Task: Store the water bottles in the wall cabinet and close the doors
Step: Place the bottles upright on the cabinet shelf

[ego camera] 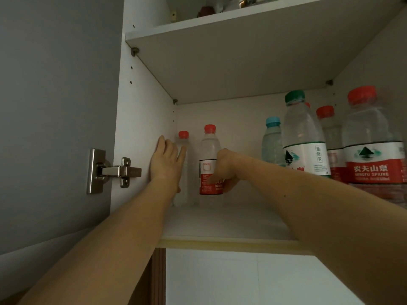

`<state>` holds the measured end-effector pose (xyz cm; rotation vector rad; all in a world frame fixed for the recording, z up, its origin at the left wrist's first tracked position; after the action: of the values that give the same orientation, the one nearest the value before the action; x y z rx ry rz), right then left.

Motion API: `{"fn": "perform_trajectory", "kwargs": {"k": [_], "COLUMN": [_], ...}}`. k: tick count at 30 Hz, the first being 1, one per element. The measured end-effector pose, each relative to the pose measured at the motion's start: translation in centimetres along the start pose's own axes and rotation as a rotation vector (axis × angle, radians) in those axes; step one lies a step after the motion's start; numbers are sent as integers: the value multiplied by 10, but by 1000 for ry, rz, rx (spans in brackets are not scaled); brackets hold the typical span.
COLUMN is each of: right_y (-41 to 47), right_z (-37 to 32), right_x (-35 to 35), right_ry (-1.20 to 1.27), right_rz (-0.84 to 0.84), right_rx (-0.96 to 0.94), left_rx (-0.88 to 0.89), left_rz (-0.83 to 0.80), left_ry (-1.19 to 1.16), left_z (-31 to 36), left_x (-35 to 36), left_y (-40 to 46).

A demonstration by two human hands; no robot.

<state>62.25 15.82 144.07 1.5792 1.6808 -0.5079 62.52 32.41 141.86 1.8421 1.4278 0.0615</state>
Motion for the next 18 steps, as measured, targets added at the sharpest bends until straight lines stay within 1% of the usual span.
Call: {"fn": "perform_trajectory", "kwargs": {"k": [3, 6, 9, 12, 18], "right_y": [8, 22, 30, 32, 25], "right_z": [3, 8, 8, 7, 13], "right_x": [5, 17, 30, 35, 31], "right_ry": [-20, -60, -191, -256, -429], "right_rz": [9, 63, 139, 204, 318], "right_rx": [-8, -28, -54, -85, -111], "left_rx": [-8, -27, -29, -38, -45], "left_rz": [-10, -4, -3, 14, 89], "left_ry": [3, -5, -17, -34, -100], "left_z": [3, 4, 4, 4, 2], "left_x": [1, 2, 2, 1, -2], "left_y": [2, 7, 7, 6, 2]}}
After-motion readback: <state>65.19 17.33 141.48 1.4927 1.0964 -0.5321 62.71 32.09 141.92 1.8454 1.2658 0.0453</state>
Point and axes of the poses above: each hand's wrist, its own y-axis towards the middle knuckle, its own x-axis out of the palm, z = x × y, the point moved 1 cm from there along y, towards the middle knuckle, and after that the axes turned 9 degrees about x, right-handed, at the moved point
